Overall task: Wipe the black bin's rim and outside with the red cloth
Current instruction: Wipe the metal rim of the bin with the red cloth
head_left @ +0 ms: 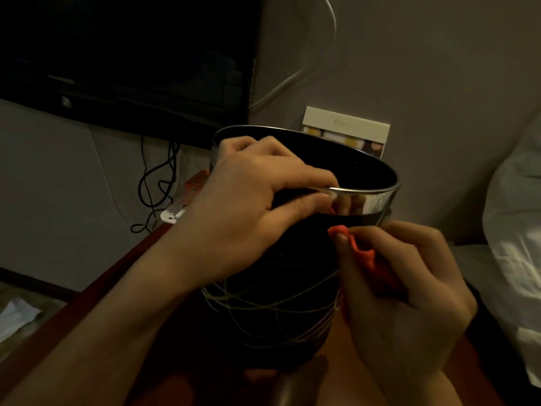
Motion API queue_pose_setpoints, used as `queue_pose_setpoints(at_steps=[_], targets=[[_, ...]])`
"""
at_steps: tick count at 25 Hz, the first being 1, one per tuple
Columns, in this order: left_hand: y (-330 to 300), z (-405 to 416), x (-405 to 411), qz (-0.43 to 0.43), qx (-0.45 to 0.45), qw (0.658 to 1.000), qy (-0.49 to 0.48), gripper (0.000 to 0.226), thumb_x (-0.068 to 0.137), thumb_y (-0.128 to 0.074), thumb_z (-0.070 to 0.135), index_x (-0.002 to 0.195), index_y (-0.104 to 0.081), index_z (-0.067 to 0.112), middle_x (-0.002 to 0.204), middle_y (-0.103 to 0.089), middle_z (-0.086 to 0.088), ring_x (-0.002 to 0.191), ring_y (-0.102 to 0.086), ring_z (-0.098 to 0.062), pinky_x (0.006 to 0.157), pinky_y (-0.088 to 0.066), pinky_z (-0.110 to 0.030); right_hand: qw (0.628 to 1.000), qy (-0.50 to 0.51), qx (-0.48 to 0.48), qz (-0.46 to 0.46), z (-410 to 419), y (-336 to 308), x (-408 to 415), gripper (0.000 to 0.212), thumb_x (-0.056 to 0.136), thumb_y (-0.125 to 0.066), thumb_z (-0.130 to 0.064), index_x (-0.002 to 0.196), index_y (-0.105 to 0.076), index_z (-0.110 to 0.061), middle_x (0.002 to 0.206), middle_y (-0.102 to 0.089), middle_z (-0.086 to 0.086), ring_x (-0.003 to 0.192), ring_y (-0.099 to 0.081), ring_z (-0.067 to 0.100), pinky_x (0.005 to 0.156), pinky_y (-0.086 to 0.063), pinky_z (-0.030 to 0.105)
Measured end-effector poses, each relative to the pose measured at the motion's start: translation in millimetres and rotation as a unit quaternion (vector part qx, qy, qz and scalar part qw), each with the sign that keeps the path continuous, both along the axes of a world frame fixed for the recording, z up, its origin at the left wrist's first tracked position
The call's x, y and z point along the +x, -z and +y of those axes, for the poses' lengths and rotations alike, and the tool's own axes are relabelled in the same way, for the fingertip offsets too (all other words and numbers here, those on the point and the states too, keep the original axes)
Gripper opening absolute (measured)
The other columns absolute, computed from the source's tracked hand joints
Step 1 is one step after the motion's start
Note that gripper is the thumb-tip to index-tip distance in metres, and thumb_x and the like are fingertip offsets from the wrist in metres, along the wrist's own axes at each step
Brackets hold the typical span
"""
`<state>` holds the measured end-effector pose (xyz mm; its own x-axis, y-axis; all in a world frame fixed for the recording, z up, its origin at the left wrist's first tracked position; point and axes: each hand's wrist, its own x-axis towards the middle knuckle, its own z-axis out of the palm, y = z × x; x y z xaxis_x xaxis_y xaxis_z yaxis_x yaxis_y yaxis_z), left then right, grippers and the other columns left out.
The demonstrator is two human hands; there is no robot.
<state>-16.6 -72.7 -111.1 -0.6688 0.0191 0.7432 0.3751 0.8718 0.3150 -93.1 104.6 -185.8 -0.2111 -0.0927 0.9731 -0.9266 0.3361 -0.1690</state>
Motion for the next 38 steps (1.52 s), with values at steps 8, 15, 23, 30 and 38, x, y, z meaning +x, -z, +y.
queue_pose_setpoints(at_steps=[8, 15, 23, 30, 38], targets=[[-0.5, -16.6, 0.8, -0.030, 0.035, 0.999, 0.023, 0.026, 0.083, -0.052, 0.052, 0.107, -0.062, 0.047, 0.098, -0.057, 0.021, 0.109, -0.050, -0.015, 0.099, -0.028, -0.026, 0.998, 0.024, 0.058, 0.021, -17.2, 23.6, 10.2, 0.025, 0.092, -0.073, -0.031, 0.095, -0.083, -0.009, 0.107, -0.058, -0.004, 0.087, -0.056, 0.008, 0.081, -0.043, 0.010], [-1.9, -18.3, 1.5, -0.021, 0.014, 0.999, 0.033, 0.023, 0.086, -0.052, 0.047, 0.108, -0.059, 0.048, 0.096, -0.055, 0.030, 0.107, -0.050, -0.007, 0.100, -0.026, -0.026, 0.997, 0.027, 0.062, 0.027, -13.8, 24.7, 8.7, 0.024, 0.090, -0.075, -0.030, 0.095, -0.083, -0.009, 0.108, -0.059, -0.001, 0.090, -0.057, 0.006, 0.081, -0.044, 0.012], [-0.1, -18.4, -0.6, -0.023, 0.028, 0.999, 0.023, 0.025, 0.083, -0.052, 0.052, 0.106, -0.061, 0.049, 0.094, -0.055, 0.024, 0.107, -0.050, -0.010, 0.099, -0.026, -0.021, 0.998, 0.029, 0.040, 0.028, -3.8, 11.3, 1.8, 0.024, 0.094, -0.074, -0.030, 0.097, -0.082, -0.007, 0.103, -0.060, -0.003, 0.085, -0.061, 0.010, 0.080, -0.046, 0.013], [1.1, -1.2, 2.7, 0.016, -0.008, 1.000, -0.023, 0.023, 0.082, -0.055, 0.052, 0.100, -0.062, 0.040, 0.091, -0.059, 0.021, 0.097, -0.048, 0.003, 0.099, -0.025, -0.026, 1.000, -0.004, 0.004, -0.003, -0.7, 3.4, 1.4, 0.019, 0.093, -0.076, -0.028, 0.102, -0.079, -0.011, 0.100, -0.059, 0.000, 0.084, -0.056, -0.001, 0.080, -0.044, 0.008], [0.6, -11.9, -0.6, 0.005, 0.034, 0.999, -0.007, 0.012, 0.080, -0.057, 0.056, 0.089, -0.059, 0.049, 0.094, -0.056, 0.019, 0.103, -0.046, -0.001, 0.092, -0.026, -0.013, 0.996, 0.033, -0.071, -0.052, 18.5, -15.8, -16.6, 0.014, 0.098, -0.075, -0.027, 0.107, -0.068, -0.018, 0.100, -0.063, 0.007, 0.089, -0.058, 0.014, 0.080, -0.046, 0.017]])
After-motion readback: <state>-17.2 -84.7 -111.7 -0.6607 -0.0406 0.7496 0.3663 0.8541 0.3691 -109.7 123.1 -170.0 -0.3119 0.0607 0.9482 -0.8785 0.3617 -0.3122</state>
